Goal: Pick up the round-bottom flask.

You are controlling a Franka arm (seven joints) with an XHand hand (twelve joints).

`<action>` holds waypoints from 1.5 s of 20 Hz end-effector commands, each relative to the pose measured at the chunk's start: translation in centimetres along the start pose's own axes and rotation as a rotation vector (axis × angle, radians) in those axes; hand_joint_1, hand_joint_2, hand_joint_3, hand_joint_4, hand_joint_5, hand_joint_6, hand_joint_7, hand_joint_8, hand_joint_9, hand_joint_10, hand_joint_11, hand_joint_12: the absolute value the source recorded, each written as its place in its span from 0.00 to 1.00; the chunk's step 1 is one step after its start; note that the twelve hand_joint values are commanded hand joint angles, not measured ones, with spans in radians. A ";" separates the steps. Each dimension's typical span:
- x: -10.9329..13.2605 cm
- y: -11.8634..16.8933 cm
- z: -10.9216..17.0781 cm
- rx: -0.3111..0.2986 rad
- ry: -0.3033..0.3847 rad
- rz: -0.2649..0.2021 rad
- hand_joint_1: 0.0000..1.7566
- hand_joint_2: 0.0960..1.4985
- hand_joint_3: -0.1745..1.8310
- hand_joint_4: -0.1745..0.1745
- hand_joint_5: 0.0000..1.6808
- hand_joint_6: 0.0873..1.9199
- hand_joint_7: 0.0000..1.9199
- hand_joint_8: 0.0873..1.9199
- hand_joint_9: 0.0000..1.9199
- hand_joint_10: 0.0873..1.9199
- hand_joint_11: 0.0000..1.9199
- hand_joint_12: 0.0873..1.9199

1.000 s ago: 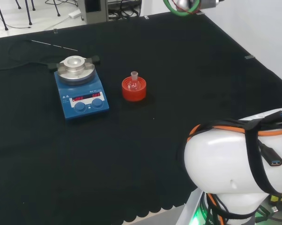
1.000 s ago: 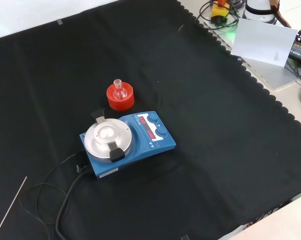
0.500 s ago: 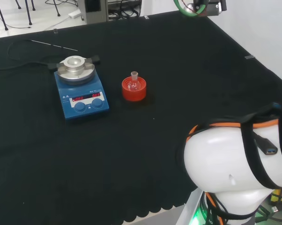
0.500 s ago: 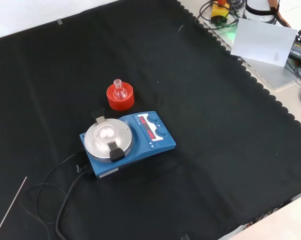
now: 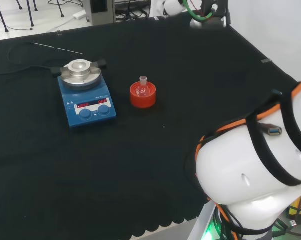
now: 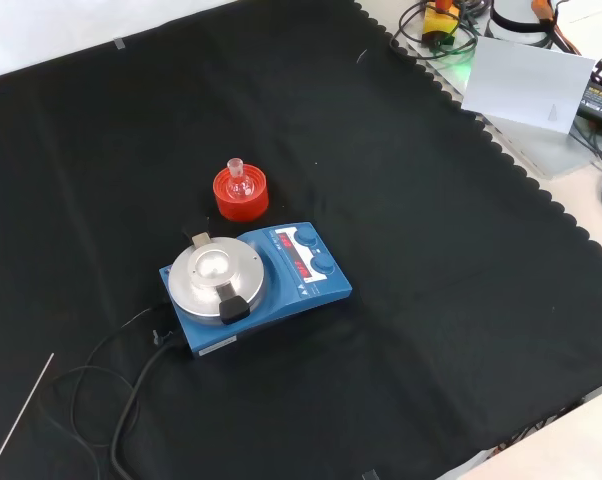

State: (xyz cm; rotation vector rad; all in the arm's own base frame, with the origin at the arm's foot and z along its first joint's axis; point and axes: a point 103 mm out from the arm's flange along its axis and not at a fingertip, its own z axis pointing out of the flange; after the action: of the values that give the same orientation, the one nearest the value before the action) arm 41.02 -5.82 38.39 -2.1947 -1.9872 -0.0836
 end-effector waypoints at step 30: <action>-3.1 13.8 19.5 0.121 0.304 0.000 0.49 0.33 0.50 0.45 0.28 0.00 0.12 0.29 0.18 0.32 0.00 0.70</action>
State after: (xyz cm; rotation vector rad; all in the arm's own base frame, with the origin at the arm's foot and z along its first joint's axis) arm 50.56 -9.26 21.47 -2.0589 -1.7436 -0.2377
